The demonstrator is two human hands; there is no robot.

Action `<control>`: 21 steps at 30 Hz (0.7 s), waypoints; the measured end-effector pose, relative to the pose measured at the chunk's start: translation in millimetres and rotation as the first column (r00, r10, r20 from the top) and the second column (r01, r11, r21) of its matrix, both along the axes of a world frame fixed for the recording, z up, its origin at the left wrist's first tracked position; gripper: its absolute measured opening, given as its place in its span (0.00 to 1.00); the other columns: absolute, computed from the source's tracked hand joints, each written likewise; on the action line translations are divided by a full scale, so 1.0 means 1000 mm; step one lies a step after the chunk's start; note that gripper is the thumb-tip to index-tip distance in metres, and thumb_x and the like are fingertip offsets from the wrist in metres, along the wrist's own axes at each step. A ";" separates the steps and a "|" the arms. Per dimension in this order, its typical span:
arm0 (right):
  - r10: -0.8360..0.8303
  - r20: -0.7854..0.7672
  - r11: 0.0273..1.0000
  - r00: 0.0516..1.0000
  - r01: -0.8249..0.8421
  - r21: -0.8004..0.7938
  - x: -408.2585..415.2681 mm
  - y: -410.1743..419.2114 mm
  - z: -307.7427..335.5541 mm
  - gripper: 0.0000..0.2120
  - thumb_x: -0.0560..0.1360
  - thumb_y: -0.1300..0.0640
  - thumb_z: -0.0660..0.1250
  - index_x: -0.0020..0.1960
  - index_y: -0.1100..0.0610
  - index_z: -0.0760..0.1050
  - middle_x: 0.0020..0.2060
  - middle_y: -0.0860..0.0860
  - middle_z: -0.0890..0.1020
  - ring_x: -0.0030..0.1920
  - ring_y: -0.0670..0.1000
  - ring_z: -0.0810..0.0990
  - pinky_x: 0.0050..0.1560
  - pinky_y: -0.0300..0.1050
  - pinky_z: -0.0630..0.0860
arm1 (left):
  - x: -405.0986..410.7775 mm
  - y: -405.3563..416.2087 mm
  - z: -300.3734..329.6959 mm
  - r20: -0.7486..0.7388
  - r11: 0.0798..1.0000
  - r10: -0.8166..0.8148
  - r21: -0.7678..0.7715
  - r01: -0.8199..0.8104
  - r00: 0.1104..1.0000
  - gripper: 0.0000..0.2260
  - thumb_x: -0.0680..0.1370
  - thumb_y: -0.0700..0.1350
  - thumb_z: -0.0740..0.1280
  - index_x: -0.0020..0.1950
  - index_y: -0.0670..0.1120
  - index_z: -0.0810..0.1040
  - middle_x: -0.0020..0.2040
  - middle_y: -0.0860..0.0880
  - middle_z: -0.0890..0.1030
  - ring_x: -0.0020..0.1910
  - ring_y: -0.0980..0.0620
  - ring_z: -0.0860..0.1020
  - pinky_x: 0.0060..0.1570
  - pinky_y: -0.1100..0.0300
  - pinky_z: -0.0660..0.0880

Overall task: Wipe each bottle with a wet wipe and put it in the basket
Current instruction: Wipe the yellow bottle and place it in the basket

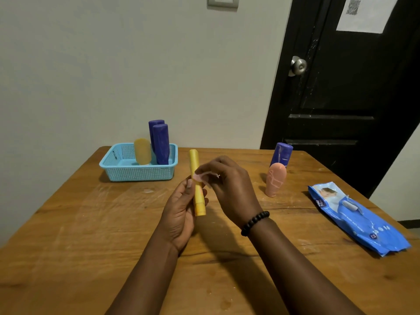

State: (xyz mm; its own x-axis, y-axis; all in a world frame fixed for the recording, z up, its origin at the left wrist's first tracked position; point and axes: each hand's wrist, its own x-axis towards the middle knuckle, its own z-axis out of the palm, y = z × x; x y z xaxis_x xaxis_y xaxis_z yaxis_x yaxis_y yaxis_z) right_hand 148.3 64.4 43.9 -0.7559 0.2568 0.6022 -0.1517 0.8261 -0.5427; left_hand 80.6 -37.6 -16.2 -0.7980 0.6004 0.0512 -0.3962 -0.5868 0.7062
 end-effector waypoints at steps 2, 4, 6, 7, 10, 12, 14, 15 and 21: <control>0.029 -0.002 0.999 1.000 -0.029 -0.036 0.008 -0.003 -0.008 0.10 0.75 0.65 0.68 0.54 0.55 0.81 0.52 0.46 0.78 0.50 0.40 0.76 0.51 0.28 0.75 | 0.000 0.001 0.000 -0.018 1.000 0.003 0.018 -0.003 1.000 0.09 0.78 0.45 0.63 0.55 0.44 0.79 0.44 0.47 0.81 0.45 0.55 0.78 0.52 0.56 0.74; 0.048 -0.001 0.998 0.999 -0.048 -0.051 0.016 -0.006 -0.016 0.10 0.75 0.65 0.67 0.53 0.56 0.81 0.51 0.47 0.78 0.50 0.38 0.76 0.50 0.27 0.74 | 0.001 0.002 0.001 0.007 0.999 0.020 0.028 -0.020 1.000 0.10 0.77 0.44 0.64 0.56 0.43 0.77 0.44 0.47 0.79 0.44 0.55 0.77 0.49 0.58 0.76; 0.072 0.027 0.997 0.997 -0.072 -0.024 0.025 -0.008 -0.023 0.10 0.75 0.67 0.67 0.53 0.56 0.81 0.52 0.47 0.78 0.50 0.38 0.76 0.51 0.27 0.74 | 0.001 0.002 0.001 0.051 0.999 0.046 0.002 -0.046 0.998 0.13 0.77 0.45 0.65 0.60 0.41 0.76 0.48 0.43 0.79 0.47 0.52 0.78 0.48 0.59 0.79; 0.086 0.054 0.996 0.995 -0.086 -0.001 0.030 -0.009 -0.025 0.11 0.75 0.67 0.67 0.53 0.56 0.81 0.52 0.46 0.78 0.51 0.38 0.76 0.51 0.27 0.74 | 0.001 0.002 0.002 0.065 0.998 0.059 -0.024 -0.058 0.996 0.13 0.79 0.44 0.64 0.61 0.40 0.76 0.52 0.42 0.79 0.50 0.51 0.79 0.47 0.58 0.81; 0.110 0.186 0.993 0.976 -0.115 0.019 0.043 -0.001 -0.025 0.11 0.76 0.66 0.67 0.53 0.54 0.81 0.53 0.45 0.78 0.52 0.40 0.77 0.52 0.28 0.75 | 0.000 0.001 0.002 0.073 0.991 0.095 -0.097 -0.088 0.993 0.12 0.82 0.44 0.61 0.63 0.42 0.76 0.57 0.42 0.80 0.56 0.49 0.78 0.52 0.53 0.79; 0.090 0.191 0.996 0.977 -0.088 -0.020 0.046 0.005 -0.020 0.11 0.76 0.65 0.67 0.53 0.52 0.81 0.52 0.44 0.78 0.52 0.40 0.77 0.52 0.29 0.75 | 0.001 0.000 0.002 0.072 0.990 0.102 -0.102 -0.095 0.992 0.13 0.82 0.45 0.62 0.64 0.43 0.75 0.56 0.42 0.81 0.56 0.49 0.78 0.58 0.51 0.76; 0.044 0.111 0.995 0.993 -0.034 -0.090 0.043 0.007 -0.014 0.12 0.77 0.65 0.67 0.53 0.50 0.80 0.51 0.43 0.79 0.53 0.38 0.76 0.51 0.27 0.73 | 0.003 0.000 0.004 0.078 0.995 0.081 -0.072 -0.075 0.994 0.13 0.81 0.47 0.63 0.63 0.42 0.76 0.54 0.43 0.82 0.53 0.50 0.79 0.54 0.53 0.76; 0.023 0.081 0.993 0.996 -0.014 -0.114 0.041 0.005 -0.011 0.12 0.77 0.65 0.66 0.53 0.50 0.80 0.51 0.43 0.79 0.53 0.37 0.76 0.50 0.25 0.72 | 0.004 0.001 0.003 0.082 0.997 0.063 -0.058 -0.059 0.995 0.13 0.81 0.47 0.63 0.62 0.41 0.77 0.52 0.43 0.82 0.50 0.51 0.79 0.51 0.55 0.76; 0.106 0.167 0.992 0.980 -0.093 -0.084 0.035 -0.007 -0.015 0.11 0.77 0.64 0.66 0.54 0.52 0.81 0.52 0.44 0.79 0.53 0.38 0.76 0.53 0.27 0.73 | 0.002 0.000 0.000 0.190 1.000 -0.015 0.022 0.011 0.982 0.14 0.79 0.50 0.64 0.59 0.41 0.77 0.48 0.42 0.80 0.47 0.48 0.80 0.53 0.51 0.76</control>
State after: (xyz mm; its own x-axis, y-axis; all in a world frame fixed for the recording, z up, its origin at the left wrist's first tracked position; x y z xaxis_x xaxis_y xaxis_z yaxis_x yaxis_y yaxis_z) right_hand 183.4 57.2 29.1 -0.8699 0.2144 0.4442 -0.1314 0.7673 -0.6277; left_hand 82.7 -37.4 -15.9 -0.7864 0.6114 -0.0882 -0.5299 -0.5943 0.6050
